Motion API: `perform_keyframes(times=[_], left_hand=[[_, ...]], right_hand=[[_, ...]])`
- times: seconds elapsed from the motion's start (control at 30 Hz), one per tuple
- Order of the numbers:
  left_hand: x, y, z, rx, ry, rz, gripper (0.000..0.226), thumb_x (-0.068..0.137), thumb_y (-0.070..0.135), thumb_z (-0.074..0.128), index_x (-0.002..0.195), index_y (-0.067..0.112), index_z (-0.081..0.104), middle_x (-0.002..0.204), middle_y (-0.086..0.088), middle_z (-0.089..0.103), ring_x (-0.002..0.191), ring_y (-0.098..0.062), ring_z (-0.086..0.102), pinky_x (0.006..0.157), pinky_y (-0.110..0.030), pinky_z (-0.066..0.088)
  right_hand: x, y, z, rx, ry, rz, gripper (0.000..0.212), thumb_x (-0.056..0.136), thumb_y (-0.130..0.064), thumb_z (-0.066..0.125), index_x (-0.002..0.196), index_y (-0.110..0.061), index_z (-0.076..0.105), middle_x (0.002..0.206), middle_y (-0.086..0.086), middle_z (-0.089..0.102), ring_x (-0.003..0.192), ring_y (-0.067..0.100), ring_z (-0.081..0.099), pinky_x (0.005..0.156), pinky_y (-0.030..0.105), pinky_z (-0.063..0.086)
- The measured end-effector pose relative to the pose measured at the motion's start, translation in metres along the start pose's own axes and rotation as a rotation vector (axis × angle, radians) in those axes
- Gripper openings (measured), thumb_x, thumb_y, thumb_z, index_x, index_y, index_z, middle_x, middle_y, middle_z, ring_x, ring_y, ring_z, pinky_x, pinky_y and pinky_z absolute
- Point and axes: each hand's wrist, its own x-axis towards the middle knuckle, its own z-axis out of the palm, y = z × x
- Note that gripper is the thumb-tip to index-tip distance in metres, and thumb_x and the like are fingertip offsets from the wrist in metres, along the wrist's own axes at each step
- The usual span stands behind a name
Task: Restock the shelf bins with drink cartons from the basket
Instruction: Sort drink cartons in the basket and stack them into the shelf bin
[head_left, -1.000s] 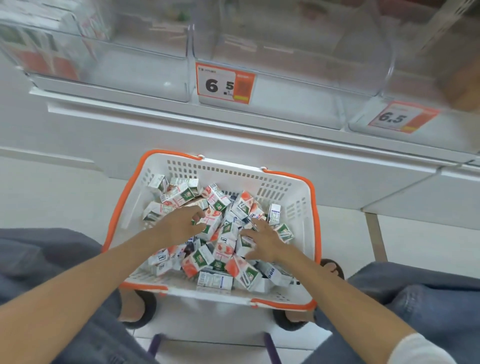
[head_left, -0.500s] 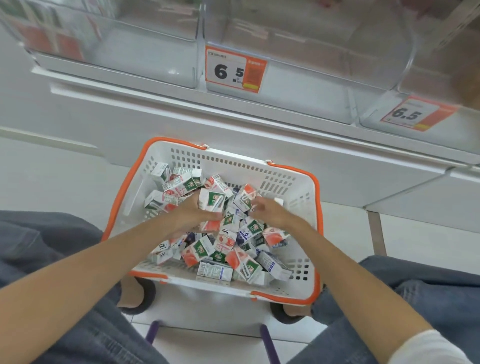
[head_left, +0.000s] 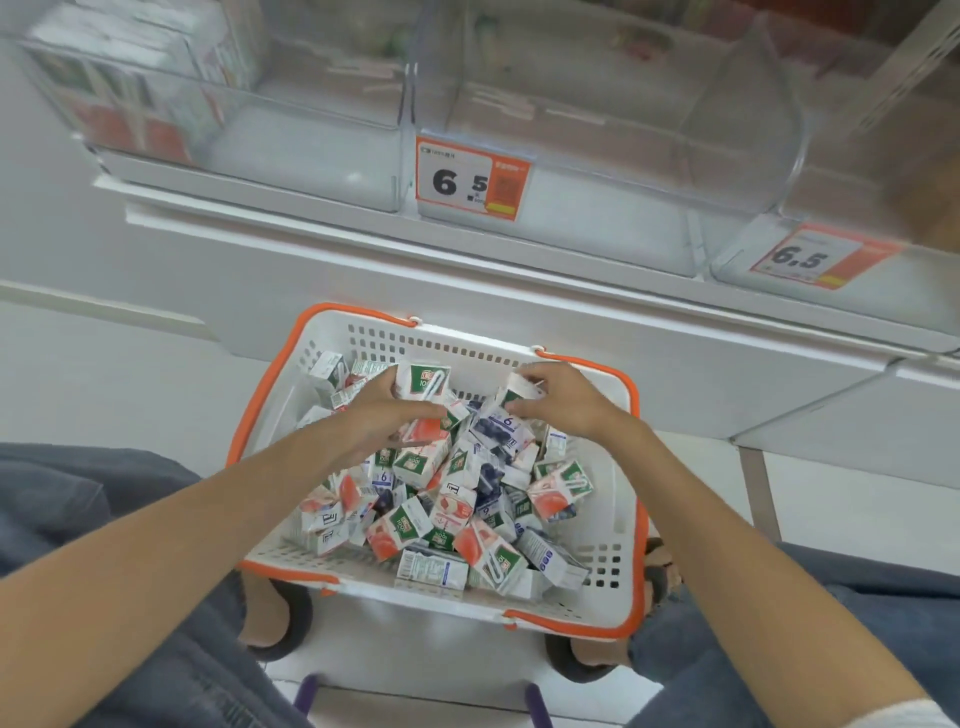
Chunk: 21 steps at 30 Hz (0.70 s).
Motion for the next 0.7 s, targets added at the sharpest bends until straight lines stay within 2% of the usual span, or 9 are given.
perform_keyframes(times=[0.07,0.13,0.2,0.33,0.43,0.5,0.57,0.63,0.7], left_hand=[[-0.003,0.026,-0.005,-0.018,0.012,0.085,0.05,0.076,0.003,0.078,0.117,0.018,0.055,0.112,-0.009,0.069,0.097,-0.026,0.07,0.08,-0.045,0.059],[-0.009,0.058,-0.014,-0.009,0.038,0.186,0.044,0.078,-0.002,0.075,0.111,0.018,0.056,0.109,-0.009,0.069,0.086,-0.021,0.072,0.063,-0.035,0.06],[-0.017,0.092,-0.026,-0.001,0.081,0.288,0.045,0.078,-0.003,0.073,0.115,0.016,0.055,0.108,-0.009,0.069,0.08,-0.018,0.071,0.058,-0.031,0.058],[-0.03,0.147,-0.054,-0.024,0.201,0.461,0.047,0.077,-0.002,0.075,0.117,0.015,0.056,0.11,-0.012,0.067,0.086,-0.023,0.067,0.067,-0.04,0.061],[-0.035,0.17,-0.072,-0.004,0.217,0.514,0.048,0.076,0.001,0.077,0.118,0.014,0.055,0.111,-0.013,0.067,0.091,-0.025,0.066,0.078,-0.043,0.059],[-0.037,0.177,-0.08,0.006,0.22,0.525,0.05,0.075,0.0,0.078,0.117,0.013,0.055,0.112,-0.015,0.066,0.093,-0.026,0.065,0.083,-0.045,0.057],[-0.037,0.178,-0.085,-0.007,0.217,0.528,0.051,0.072,-0.003,0.079,0.114,0.013,0.056,0.112,-0.017,0.066,0.092,-0.027,0.065,0.083,-0.048,0.058],[-0.037,0.176,-0.09,-0.013,0.201,0.524,0.051,0.071,-0.007,0.078,0.111,0.015,0.056,0.11,-0.019,0.065,0.089,-0.027,0.065,0.076,-0.046,0.06],[-0.037,0.173,-0.094,-0.002,0.197,0.519,0.053,0.07,-0.011,0.076,0.111,0.016,0.056,0.111,-0.019,0.064,0.092,-0.029,0.065,0.078,-0.048,0.059]], right_hand=[[-0.004,-0.037,-0.036,0.063,0.111,-0.109,0.031,0.082,-0.02,0.077,0.112,-0.015,0.068,0.107,0.0,0.07,0.09,0.012,0.065,0.083,0.034,0.052],[-0.008,-0.077,-0.07,0.087,0.252,-0.227,0.032,0.081,-0.013,0.077,0.111,-0.014,0.067,0.101,0.001,0.07,0.086,0.013,0.064,0.082,0.033,0.051],[-0.009,-0.119,-0.102,0.109,0.392,-0.353,0.031,0.08,-0.009,0.076,0.11,-0.011,0.067,0.1,0.004,0.07,0.086,0.012,0.062,0.082,0.027,0.05],[0.007,-0.182,-0.147,0.221,0.6,-0.517,0.028,0.083,-0.006,0.071,0.11,-0.01,0.065,0.103,0.003,0.068,0.09,0.012,0.061,0.082,0.025,0.05],[0.037,-0.202,-0.155,0.047,0.677,-0.463,0.038,0.085,-0.011,0.07,0.122,-0.012,0.062,0.114,0.0,0.065,0.101,0.013,0.059,0.09,0.025,0.045],[0.058,-0.208,-0.151,-0.141,0.553,-0.388,0.04,0.089,-0.015,0.067,0.128,-0.009,0.059,0.122,0.004,0.062,0.109,0.017,0.056,0.095,0.028,0.041],[0.076,-0.212,-0.143,-0.211,0.296,-0.306,0.026,0.095,-0.019,0.06,0.118,-0.007,0.062,0.112,0.006,0.061,0.102,0.023,0.057,0.091,0.035,0.044],[0.085,-0.215,-0.139,-0.08,0.121,-0.182,0.022,0.099,-0.027,0.051,0.106,-0.009,0.062,0.106,0.008,0.061,0.095,0.024,0.058,0.087,0.038,0.047],[0.089,-0.214,-0.143,0.079,0.055,-0.066,0.031,0.1,-0.034,0.045,0.11,-0.009,0.061,0.113,0.01,0.064,0.1,0.025,0.061,0.096,0.04,0.047]])
